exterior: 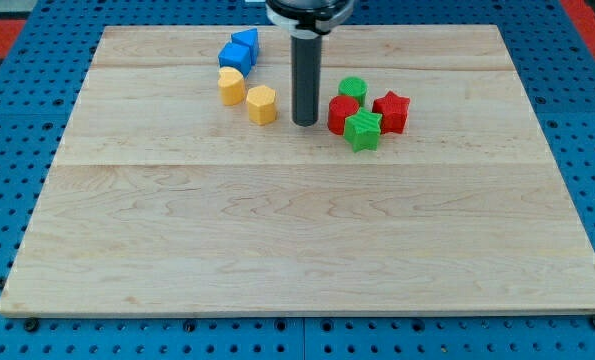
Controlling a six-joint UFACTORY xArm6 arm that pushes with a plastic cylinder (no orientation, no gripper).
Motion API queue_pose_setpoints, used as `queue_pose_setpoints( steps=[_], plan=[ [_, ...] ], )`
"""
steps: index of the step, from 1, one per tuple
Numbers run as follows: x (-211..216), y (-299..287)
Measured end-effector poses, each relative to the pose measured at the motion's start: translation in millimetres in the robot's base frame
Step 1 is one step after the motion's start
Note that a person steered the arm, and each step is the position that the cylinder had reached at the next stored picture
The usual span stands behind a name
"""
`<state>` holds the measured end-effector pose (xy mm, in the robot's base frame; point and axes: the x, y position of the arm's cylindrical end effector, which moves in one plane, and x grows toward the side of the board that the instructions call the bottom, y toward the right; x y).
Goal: Move the yellow hexagon along with yellow heart up a bit
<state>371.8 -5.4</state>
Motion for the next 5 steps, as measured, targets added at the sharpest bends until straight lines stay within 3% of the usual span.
queue_pose_setpoints(
  steps=[2, 5],
  plan=[
    [-17, -51],
    [-38, -73]
  ],
)
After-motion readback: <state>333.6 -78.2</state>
